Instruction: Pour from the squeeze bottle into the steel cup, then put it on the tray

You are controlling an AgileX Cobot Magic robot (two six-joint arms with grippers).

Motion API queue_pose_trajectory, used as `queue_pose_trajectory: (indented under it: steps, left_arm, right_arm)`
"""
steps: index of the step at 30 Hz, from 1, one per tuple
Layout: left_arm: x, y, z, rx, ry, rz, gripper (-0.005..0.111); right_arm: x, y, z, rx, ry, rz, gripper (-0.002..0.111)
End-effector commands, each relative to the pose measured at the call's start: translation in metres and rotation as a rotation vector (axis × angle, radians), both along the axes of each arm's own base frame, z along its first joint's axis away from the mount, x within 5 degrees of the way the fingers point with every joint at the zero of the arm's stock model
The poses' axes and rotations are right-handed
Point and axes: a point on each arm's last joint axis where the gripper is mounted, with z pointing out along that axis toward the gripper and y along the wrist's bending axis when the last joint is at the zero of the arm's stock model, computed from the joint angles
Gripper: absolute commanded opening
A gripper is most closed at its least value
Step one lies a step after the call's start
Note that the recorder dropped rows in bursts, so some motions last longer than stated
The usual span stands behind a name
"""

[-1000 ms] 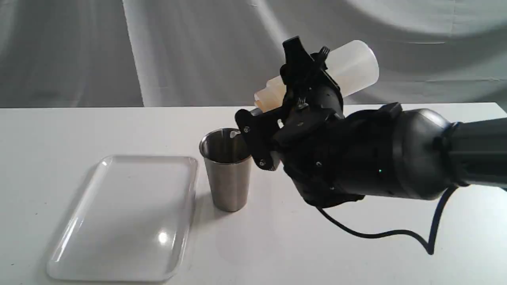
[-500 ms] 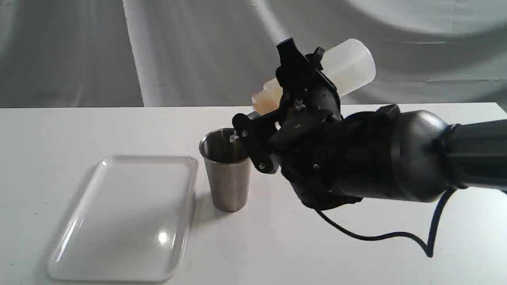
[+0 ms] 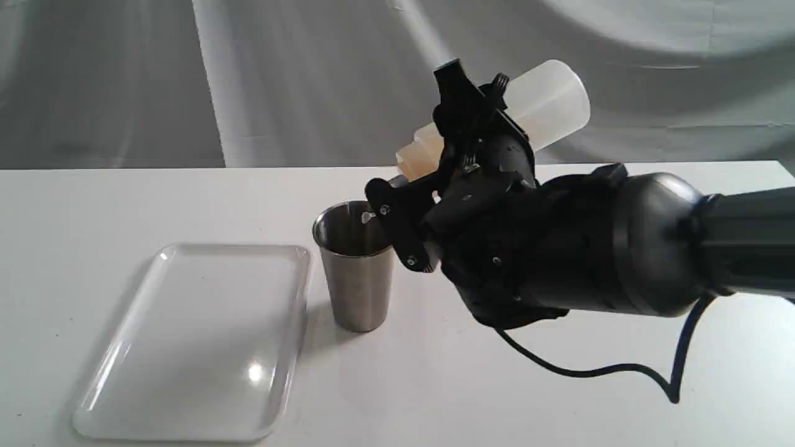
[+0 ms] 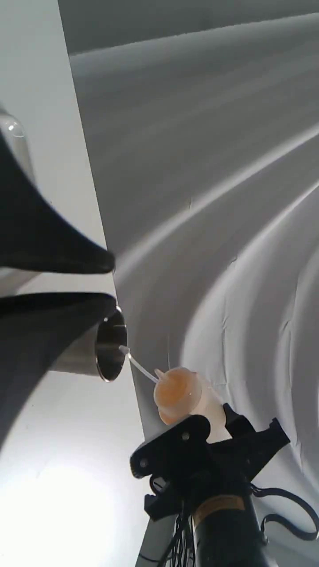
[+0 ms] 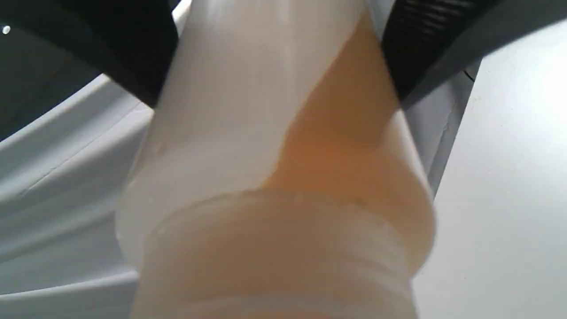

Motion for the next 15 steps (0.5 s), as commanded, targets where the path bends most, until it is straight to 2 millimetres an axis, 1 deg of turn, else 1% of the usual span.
queue_pose_trajectory:
  steps: [1, 15]
  left_arm:
    - [0.0005, -0.0001, -0.0017, 0.005, 0.006, 0.002, 0.008]
    - [0.0005, -0.0001, -0.0017, 0.005, 0.006, 0.002, 0.008]
  right_arm:
    - [0.0003, -0.0006, 0.0094, -0.023, -0.042, -0.003, 0.032]
    - [0.0003, -0.0006, 0.0094, -0.017, -0.044, -0.004, 0.032]
